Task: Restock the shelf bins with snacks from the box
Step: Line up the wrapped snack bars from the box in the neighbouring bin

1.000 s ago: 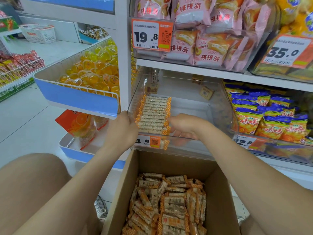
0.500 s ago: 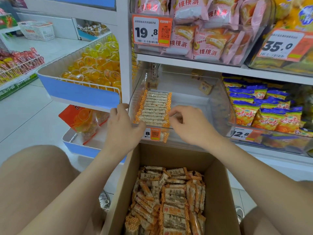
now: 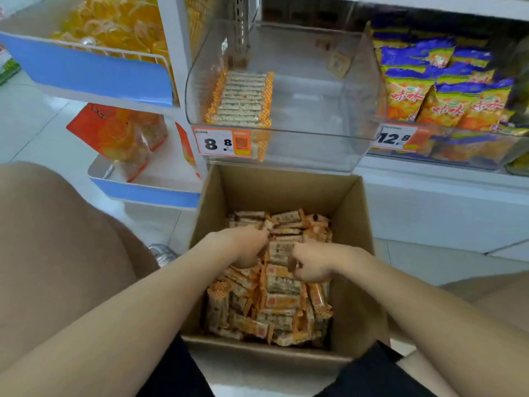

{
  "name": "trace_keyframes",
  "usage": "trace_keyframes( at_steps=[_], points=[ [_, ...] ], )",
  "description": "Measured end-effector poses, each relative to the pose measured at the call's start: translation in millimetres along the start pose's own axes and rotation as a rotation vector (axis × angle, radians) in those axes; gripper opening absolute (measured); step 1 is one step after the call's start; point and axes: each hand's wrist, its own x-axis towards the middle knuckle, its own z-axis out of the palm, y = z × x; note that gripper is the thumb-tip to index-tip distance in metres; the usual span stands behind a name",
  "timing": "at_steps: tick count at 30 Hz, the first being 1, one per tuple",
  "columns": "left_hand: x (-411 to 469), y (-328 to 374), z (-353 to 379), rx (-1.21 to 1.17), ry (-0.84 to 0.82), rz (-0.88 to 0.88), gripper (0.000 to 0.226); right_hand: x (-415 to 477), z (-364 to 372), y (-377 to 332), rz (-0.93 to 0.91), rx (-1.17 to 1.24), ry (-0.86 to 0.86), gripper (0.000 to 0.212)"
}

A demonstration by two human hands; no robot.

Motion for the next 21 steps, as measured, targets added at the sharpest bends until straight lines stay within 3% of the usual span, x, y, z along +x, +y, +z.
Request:
trace_keyframes(
  at_steps=[5, 8, 11, 16, 21],
  points=[
    [51, -21, 55, 0.007, -0.163, -0.072, 0.035, 53, 38, 28, 0.086, 0.174, 0.117, 0.028],
    [75, -24, 74, -0.040, -0.150, -0.081, 0.042, 77, 63, 34, 0.112, 0.225, 0.106, 0.031],
    [98, -24, 86, -0.143, -0.103, -0.064, 0.044, 90, 85, 32, 0.092, 0.129, 0.019, 0.033],
    [117, -18, 102, -0.206, -0.272, 0.010, 0.084, 95, 106, 36, 0.111, -0.074, 0.048, 0.026],
    [127, -18, 116, -0.200, -0.191, -0.057, 0.063, 90, 92, 52, 0.249, 0.158, 0.000, 0.008]
  ],
)
